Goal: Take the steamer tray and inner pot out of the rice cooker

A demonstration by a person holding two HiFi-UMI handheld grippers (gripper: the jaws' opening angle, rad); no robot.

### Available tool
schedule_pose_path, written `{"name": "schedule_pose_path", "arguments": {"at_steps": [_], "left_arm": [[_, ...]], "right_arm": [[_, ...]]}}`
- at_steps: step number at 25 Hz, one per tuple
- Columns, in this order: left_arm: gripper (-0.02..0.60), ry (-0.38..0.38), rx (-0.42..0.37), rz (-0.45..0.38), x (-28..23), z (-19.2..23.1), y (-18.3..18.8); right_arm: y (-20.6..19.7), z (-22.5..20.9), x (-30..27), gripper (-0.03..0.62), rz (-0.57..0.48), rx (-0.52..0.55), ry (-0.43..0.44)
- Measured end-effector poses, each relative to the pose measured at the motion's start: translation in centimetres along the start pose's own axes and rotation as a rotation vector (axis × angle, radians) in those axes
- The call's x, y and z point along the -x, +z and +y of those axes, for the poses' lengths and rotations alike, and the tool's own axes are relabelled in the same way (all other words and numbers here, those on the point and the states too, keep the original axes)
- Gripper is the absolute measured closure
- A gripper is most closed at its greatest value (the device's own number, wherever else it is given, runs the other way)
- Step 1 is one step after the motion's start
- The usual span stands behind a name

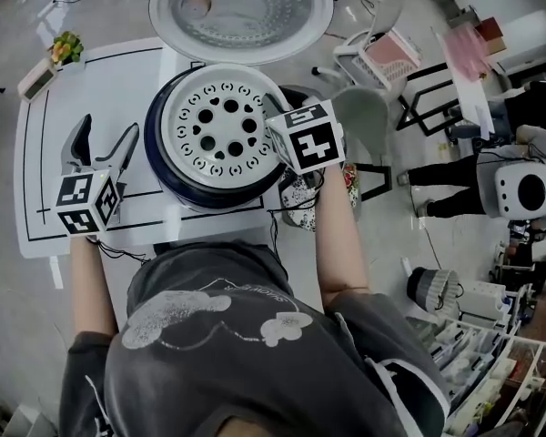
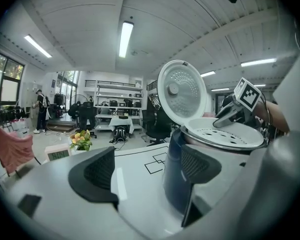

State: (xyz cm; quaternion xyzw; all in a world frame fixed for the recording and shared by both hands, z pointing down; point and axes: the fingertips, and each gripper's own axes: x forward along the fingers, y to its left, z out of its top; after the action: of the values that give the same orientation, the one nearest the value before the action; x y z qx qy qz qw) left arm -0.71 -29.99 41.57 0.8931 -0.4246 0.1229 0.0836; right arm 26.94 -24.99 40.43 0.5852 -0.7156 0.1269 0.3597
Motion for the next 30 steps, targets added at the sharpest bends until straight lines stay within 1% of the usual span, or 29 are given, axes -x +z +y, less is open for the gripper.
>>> {"name": "schedule_pose_path", "arguments": {"at_steps": [4, 6, 10, 12, 16, 21, 24, 28, 30], "left_arm": [[0.173, -0.013, -0.004, -0.003, 0.6, 1.1, -0.7], [0.173, -0.013, -0.003, -0.012, 0.6, 1.1, -0.7], [0.173, -0.002, -0.006, -0.032, 0.3, -0.2, 1.1], [0.173, 0.001, -0.009, -0.038, 0.6, -0.1, 1.3], [0.173, 0.032, -0.002, -0.046, 2.0, 1.1, 1.6], [0.173, 0.074, 0.008, -0.048, 3.8, 3.3, 1.2], [0.173, 0.101, 0.011, -0.054, 4.9, 4.5, 1.2], [0.173, 0.162, 0.016, -0.070, 7.0, 7.6, 0.9], [0.173, 0.204, 0.015, -0.069, 8.3, 8.2, 1.1]], "right_arm": [[1.6, 0.3, 1.3, 0.518, -0.067, -0.048, -0.054], [2.3, 0.1, 2.0, 0.539, -0.107, -0.085, -0.039], [2.9, -1.4, 3.5, 0.545, -0.157, -0.128, 0.008], [3.1, -1.4, 4.1, 0.545, -0.168, -0.133, 0.000], [4.8, -1.4, 5.1, 0.545, -0.200, -0.116, -0.007], [6.7, -1.4, 6.1, 0.545, -0.262, -0.164, 0.010], [8.4, -0.1, 6.8, 0.545, -0.307, -0.168, 0.051], [12.3, 4.2, 6.0, 0.546, -0.383, -0.155, 0.134], [14.1, 5.8, 6.1, 0.545, -0.424, -0.148, 0.173]]}}
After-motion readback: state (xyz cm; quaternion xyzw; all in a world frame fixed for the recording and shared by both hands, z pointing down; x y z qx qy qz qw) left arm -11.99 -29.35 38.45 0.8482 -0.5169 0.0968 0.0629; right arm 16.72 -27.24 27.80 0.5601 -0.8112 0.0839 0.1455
